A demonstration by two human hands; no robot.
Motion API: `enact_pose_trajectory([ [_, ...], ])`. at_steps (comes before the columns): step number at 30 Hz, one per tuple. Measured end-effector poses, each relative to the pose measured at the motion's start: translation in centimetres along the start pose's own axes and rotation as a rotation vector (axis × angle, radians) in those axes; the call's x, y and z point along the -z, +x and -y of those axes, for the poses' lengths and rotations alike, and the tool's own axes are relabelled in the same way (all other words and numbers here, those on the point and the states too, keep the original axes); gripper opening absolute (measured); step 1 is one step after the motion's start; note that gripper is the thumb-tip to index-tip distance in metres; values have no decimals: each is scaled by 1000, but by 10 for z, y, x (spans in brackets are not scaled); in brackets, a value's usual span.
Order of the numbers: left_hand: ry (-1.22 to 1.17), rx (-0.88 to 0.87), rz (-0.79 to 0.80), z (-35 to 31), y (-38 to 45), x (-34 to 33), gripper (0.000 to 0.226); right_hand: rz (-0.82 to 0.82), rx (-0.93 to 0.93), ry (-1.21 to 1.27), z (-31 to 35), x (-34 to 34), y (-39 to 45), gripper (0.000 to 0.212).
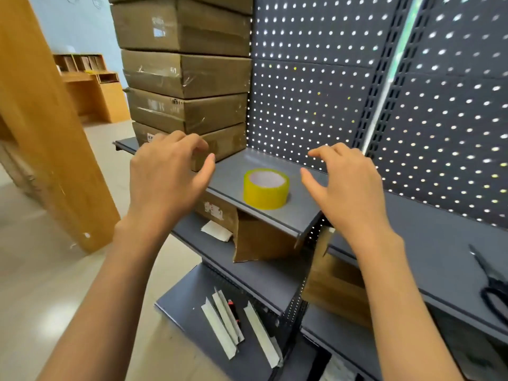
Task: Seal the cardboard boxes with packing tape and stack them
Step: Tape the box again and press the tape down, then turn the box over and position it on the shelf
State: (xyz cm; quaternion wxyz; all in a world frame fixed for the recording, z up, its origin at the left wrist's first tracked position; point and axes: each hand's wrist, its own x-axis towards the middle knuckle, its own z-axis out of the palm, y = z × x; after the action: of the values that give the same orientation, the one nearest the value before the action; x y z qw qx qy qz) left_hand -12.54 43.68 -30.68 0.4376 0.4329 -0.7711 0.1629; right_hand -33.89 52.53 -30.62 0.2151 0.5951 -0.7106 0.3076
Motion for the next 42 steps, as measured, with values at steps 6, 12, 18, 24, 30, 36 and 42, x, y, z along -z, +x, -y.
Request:
enact_pose_trajectory([
  [6, 41, 59, -9, 62, 19, -11, 27, 6, 94, 41, 51, -43, 47, 28],
  [12, 69, 42, -60, 118, 66, -27, 27, -47, 151, 63, 93, -86, 108, 27],
  [18, 106, 23, -135, 172, 127, -39, 30, -88, 193, 101, 135, -111, 185, 34],
  [24, 109, 21, -202, 223, 175, -55, 34, -173, 238, 112, 174, -131, 236, 32],
  [30, 33, -71, -254, 269, 226, -75, 33, -314, 223, 24, 205, -138, 273, 28],
  [36, -138, -244, -324, 305, 288, -93, 29, -460, 108, -170, 242, -146, 298, 26],
  [42, -292, -404, -305, 325, 337, -101, 25, -507, -16, -340, 268, -147, 315, 23],
])
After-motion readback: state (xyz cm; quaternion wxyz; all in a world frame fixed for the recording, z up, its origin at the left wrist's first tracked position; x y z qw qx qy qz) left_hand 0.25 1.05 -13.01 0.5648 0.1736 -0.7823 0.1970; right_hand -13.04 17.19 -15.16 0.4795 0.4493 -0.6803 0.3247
